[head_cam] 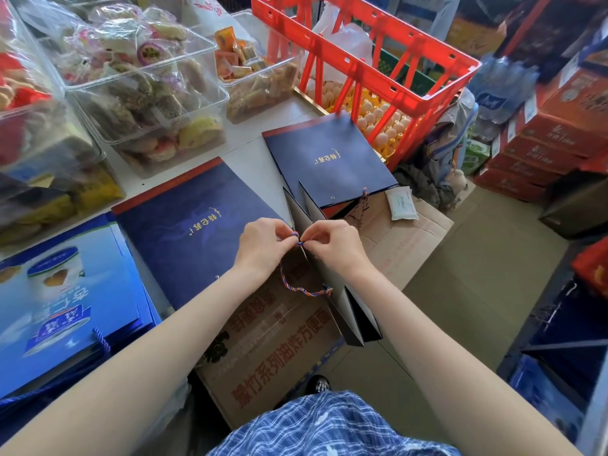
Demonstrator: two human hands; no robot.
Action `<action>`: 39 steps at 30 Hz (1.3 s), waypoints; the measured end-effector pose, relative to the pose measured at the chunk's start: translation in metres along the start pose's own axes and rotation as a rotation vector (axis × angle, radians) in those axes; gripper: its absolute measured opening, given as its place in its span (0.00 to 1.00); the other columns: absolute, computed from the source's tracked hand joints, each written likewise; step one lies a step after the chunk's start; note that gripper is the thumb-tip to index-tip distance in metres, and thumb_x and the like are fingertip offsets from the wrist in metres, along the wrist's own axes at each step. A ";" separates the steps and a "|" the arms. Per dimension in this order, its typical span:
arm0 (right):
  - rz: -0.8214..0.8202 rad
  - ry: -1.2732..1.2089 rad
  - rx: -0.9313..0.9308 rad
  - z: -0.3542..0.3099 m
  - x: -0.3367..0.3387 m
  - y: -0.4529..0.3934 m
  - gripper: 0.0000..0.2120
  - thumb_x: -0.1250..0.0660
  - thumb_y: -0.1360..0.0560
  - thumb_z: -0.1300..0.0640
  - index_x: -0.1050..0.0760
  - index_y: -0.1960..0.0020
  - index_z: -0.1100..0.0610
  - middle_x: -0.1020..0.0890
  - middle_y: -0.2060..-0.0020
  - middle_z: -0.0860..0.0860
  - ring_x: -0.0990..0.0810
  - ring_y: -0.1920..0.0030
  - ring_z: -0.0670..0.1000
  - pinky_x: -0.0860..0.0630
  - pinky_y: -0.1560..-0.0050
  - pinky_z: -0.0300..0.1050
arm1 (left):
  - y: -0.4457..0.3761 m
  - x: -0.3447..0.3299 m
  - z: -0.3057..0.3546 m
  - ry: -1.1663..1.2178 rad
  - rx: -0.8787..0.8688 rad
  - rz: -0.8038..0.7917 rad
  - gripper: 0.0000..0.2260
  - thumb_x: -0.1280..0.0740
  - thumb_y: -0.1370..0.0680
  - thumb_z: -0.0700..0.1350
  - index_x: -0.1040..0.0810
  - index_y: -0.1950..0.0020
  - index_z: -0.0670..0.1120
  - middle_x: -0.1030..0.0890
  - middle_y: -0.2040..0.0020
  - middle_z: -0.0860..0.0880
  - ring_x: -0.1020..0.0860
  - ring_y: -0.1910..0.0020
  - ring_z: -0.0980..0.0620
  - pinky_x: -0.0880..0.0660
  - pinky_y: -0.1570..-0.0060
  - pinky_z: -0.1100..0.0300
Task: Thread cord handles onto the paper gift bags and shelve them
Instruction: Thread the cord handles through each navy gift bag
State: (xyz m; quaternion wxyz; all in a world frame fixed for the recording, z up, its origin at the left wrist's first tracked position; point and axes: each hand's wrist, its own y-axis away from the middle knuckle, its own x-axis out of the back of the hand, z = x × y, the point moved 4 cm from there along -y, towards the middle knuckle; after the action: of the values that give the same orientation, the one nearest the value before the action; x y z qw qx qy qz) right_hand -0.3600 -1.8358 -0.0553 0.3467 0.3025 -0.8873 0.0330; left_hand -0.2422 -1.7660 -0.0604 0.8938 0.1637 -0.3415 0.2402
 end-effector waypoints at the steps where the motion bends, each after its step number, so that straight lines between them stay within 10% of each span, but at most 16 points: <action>1: 0.002 -0.002 0.007 -0.001 -0.002 0.000 0.05 0.30 0.29 0.65 0.18 0.58 0.57 0.19 0.63 0.49 0.22 0.61 0.45 0.32 0.62 0.24 | 0.002 0.001 0.003 -0.078 -0.067 0.036 0.05 0.30 0.26 0.44 0.17 0.54 0.45 0.17 0.56 0.45 0.20 0.53 0.47 0.26 0.51 0.55; 12: 0.026 -0.364 -0.120 0.007 -0.003 -0.006 0.11 0.30 0.30 0.67 0.21 0.57 0.51 0.18 0.64 0.50 0.20 0.62 0.49 0.21 0.51 0.48 | 0.002 -0.005 -0.011 0.338 0.033 -0.129 0.05 0.30 0.27 0.39 0.22 0.62 0.47 0.18 0.60 0.44 0.18 0.62 0.51 0.22 0.57 0.64; 18: 0.106 -0.411 -0.171 0.010 0.003 -0.005 0.07 0.27 0.31 0.66 0.22 0.57 0.57 0.17 0.63 0.55 0.17 0.67 0.50 0.19 0.61 0.40 | 0.003 -0.011 -0.006 0.415 0.010 -0.171 0.07 0.31 0.25 0.38 0.23 0.62 0.48 0.19 0.59 0.44 0.18 0.60 0.50 0.20 0.58 0.63; 26: -0.064 -0.543 -0.178 0.017 -0.003 -0.001 0.03 0.28 0.29 0.63 0.18 0.60 0.57 0.17 0.64 0.53 0.19 0.59 0.50 0.22 0.48 0.47 | -0.001 -0.008 -0.005 0.436 0.027 -0.243 0.08 0.31 0.26 0.35 0.22 0.61 0.47 0.19 0.61 0.47 0.20 0.66 0.59 0.24 0.62 0.69; 30: -0.083 -0.579 -0.178 0.017 0.000 -0.003 0.05 0.31 0.28 0.67 0.19 0.58 0.60 0.18 0.64 0.55 0.20 0.60 0.51 0.22 0.48 0.46 | -0.005 -0.005 -0.004 0.356 0.023 -0.158 0.07 0.30 0.28 0.37 0.21 0.62 0.49 0.17 0.59 0.43 0.17 0.61 0.49 0.21 0.52 0.56; 39: -0.027 -0.595 -0.153 0.019 -0.003 -0.001 0.07 0.30 0.29 0.68 0.18 0.53 0.62 0.16 0.61 0.55 0.19 0.60 0.48 0.21 0.51 0.41 | -0.008 0.003 0.004 0.223 -0.015 -0.048 0.03 0.29 0.28 0.39 0.18 0.57 0.46 0.18 0.62 0.49 0.19 0.61 0.55 0.27 0.60 0.70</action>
State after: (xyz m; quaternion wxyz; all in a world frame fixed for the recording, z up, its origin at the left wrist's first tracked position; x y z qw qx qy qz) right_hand -0.3688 -1.8401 -0.0721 0.0938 0.2837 -0.9456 -0.1284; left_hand -0.2381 -1.7732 -0.0564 0.9330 0.1373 -0.2378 0.2326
